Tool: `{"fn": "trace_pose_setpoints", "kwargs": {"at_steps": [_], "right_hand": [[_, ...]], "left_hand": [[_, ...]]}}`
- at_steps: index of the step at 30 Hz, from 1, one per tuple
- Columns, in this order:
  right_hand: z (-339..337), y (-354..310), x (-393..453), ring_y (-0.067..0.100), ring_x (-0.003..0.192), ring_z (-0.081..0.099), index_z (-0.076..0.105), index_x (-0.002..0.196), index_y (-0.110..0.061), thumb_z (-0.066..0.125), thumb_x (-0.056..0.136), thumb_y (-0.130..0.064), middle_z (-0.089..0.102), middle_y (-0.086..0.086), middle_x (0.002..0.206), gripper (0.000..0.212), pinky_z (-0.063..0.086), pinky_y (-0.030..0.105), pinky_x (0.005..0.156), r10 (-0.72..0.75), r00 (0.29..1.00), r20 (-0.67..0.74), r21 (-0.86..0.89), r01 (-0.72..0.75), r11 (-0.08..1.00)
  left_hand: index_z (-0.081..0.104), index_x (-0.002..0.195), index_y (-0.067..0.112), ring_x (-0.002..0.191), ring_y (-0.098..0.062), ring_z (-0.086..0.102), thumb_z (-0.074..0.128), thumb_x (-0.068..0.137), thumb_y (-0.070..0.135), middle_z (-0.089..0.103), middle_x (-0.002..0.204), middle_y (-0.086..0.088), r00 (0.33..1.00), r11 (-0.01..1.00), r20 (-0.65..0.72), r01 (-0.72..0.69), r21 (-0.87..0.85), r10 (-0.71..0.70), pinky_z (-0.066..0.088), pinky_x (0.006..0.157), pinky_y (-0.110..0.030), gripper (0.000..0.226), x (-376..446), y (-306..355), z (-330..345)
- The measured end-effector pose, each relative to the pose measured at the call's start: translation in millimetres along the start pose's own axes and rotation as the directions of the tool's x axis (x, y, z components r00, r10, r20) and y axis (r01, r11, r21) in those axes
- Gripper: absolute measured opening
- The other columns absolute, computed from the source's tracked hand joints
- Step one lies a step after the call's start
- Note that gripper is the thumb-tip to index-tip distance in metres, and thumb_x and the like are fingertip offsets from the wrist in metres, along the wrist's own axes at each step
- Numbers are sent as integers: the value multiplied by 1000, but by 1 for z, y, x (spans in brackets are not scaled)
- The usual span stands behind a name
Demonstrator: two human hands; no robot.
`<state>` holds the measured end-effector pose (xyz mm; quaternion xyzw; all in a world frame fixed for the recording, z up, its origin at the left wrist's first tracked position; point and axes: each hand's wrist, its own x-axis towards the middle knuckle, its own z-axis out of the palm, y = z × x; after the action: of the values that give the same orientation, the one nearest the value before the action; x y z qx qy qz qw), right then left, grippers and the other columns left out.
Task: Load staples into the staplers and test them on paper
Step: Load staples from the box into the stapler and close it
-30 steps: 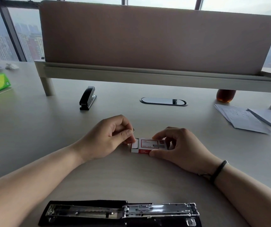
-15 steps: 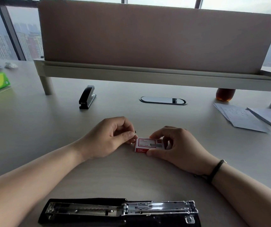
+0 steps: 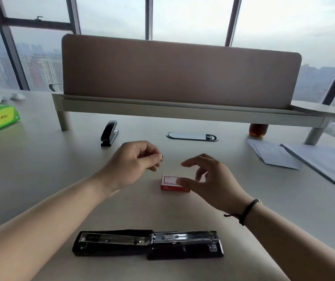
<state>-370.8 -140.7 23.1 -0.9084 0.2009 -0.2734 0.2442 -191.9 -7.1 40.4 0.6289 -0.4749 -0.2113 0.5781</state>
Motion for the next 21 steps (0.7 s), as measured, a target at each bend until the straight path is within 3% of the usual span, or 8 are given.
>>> {"fn": "trace_pose_setpoints", "kwargs": {"at_steps": [2,6,9,11,17,21], "right_hand": [[-11,-15,-10,6,76,61,69,107,-34,76,75,-47,64,-19,103,35,40,11,61,-49,998,-40,14,49,999],[-30,-42,-41,11,77,62,71,99,-32,78,77,-35,67,-17,97,23,43,13,61,-141,983,-117,73,150,986],[-36,-51,-65,15,75,62,72,93,-30,78,77,-32,70,-12,93,17,49,30,60,-177,972,-154,142,199,970],[-37,-51,-78,16,73,61,72,92,-28,79,77,-29,69,-10,90,16,48,35,61,-186,969,-161,175,214,961],[-34,-45,-95,14,68,59,70,87,-36,82,76,-23,68,-8,83,21,48,31,61,-162,972,-167,265,203,943],[-31,-41,-95,11,62,56,72,85,-28,81,76,-13,67,-10,75,19,47,25,59,-134,975,-178,299,184,936]], "left_hand": [[69,87,-5,79,-21,67,59,92,-2,69,82,-15,998,988,6,67,-142,-67,59,80,-31,11,-12,18,7],[69,80,-4,73,-21,69,59,89,-5,70,79,-18,987,938,86,154,-310,-134,61,70,-25,14,-47,46,24],[70,78,-2,68,-20,69,59,89,-4,71,76,-18,983,929,131,164,-330,-127,59,65,-25,16,-69,58,37],[70,81,-3,68,-21,68,60,90,-2,70,77,-18,983,933,139,159,-324,-120,59,66,-26,13,-80,61,44],[69,87,-7,67,-23,67,63,90,4,70,75,-17,984,943,128,154,-294,-121,60,65,-27,13,-95,60,60],[69,84,-6,62,-22,66,66,84,11,70,70,-16,986,945,119,151,-289,-121,61,64,-28,17,-98,58,66]]}}
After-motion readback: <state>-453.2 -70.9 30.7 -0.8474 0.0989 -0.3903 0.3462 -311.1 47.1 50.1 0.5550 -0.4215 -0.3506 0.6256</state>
